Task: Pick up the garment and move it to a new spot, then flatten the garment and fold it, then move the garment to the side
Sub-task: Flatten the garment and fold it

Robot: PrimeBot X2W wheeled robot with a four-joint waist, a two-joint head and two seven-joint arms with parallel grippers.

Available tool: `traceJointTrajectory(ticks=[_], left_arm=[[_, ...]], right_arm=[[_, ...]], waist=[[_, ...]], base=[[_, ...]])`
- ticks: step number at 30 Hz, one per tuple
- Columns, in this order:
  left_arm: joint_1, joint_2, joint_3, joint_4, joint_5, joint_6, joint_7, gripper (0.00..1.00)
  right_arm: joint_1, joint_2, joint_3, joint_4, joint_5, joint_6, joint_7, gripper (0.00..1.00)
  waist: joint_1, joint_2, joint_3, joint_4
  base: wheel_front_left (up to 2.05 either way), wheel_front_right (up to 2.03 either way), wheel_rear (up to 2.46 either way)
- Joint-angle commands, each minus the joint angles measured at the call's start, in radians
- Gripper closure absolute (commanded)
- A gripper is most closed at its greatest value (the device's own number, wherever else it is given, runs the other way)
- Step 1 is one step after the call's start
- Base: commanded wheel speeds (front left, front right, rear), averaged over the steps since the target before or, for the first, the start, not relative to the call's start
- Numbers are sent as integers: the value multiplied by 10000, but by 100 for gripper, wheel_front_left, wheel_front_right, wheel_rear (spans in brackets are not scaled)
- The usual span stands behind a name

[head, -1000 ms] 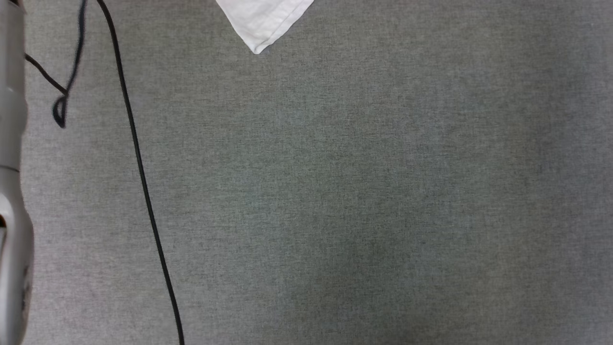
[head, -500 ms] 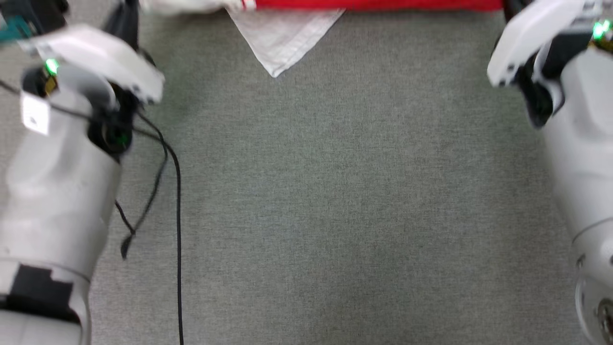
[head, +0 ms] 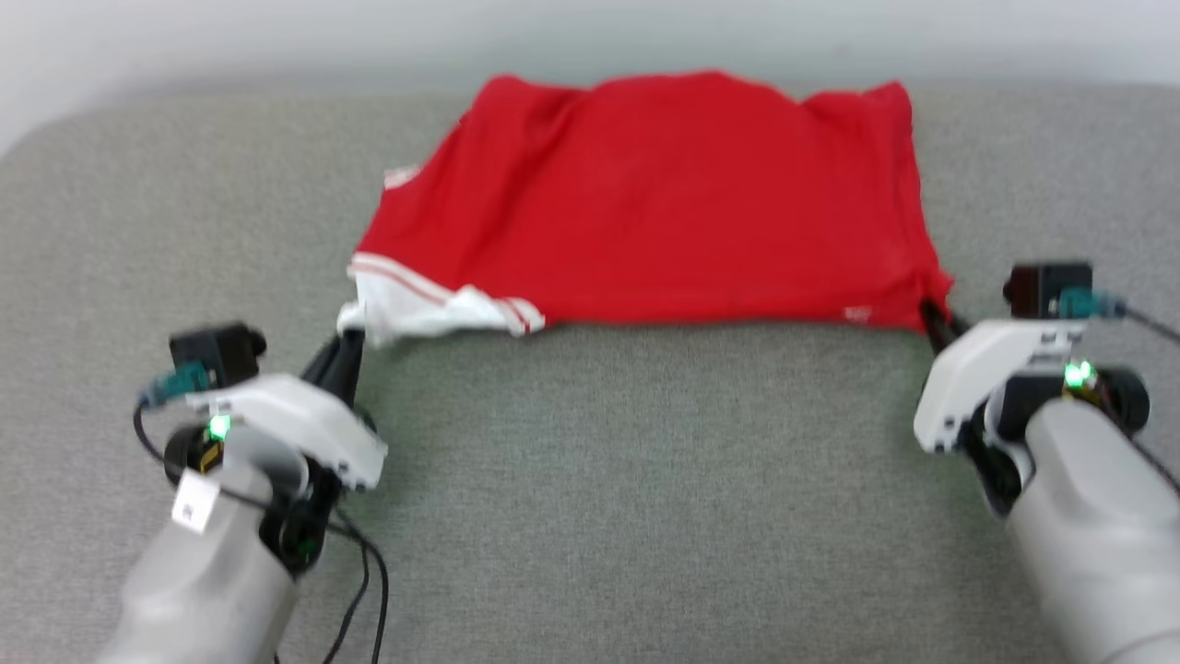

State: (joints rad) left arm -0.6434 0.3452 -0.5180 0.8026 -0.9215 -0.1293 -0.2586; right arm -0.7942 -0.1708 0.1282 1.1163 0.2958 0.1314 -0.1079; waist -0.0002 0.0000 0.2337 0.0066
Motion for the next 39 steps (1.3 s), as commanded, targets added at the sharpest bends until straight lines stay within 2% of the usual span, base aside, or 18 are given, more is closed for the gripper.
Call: traceJointTrajectory(ticks=[1,5,11,15,19,20,26,31,36,39], left_arm=[[568,88,21,-101,28,-21,-55,100],[1798,172,-81,-462,268,190,-74,100],[3813,304,-22,-1664,314,901,-84,100],[4705,479,19,-2424,192,1272,-17,100],[5834,831,38,-3541,113,1835,196,100],[6576,1063,-30,-4480,60,2271,474,100],[7702,1537,146,-6370,-142,3202,938,100],[8227,1920,441,-7912,-217,3924,1154,100],[8010,2163,619,-9066,-46,4279,1262,100],[7612,2189,685,-9254,12,4228,1270,100]], right_arm=[[604,-127,174,-207,215,-14,40,100],[1886,-326,514,-779,704,-14,120,100],[3965,-568,664,-1929,1304,-14,231,100],[4916,-668,461,-2688,1468,-16,347,100],[6229,-756,-20,-3813,1507,-16,741,100],[7200,-657,-433,-4837,1415,-16,1228,100],[9052,-330,-1520,-7296,783,-16,2500,100],[10288,349,-2521,-9708,-12,-16,3862,100],[10609,839,-2946,-11856,-592,-16,5049,100],[10283,949,-3034,-12518,-793,-16,5534,100]], waist=[[2,0,-782,56],[2,0,-1546,50],[2,0,-2474,121],[2,0,-2697,203],[2,0,-2885,298],[2,0,-2995,387],[2,0,-2994,484],[2,0,-2900,538],[2,0,-2794,506],[2,0,-2693,475]], base=[[0,0,0],[0,0,0],[0,0,0],[0,0,0],[0,0,0],[0,0,0],[0,0,0],[0,0,0],[0,0,0],[0,0,0]])
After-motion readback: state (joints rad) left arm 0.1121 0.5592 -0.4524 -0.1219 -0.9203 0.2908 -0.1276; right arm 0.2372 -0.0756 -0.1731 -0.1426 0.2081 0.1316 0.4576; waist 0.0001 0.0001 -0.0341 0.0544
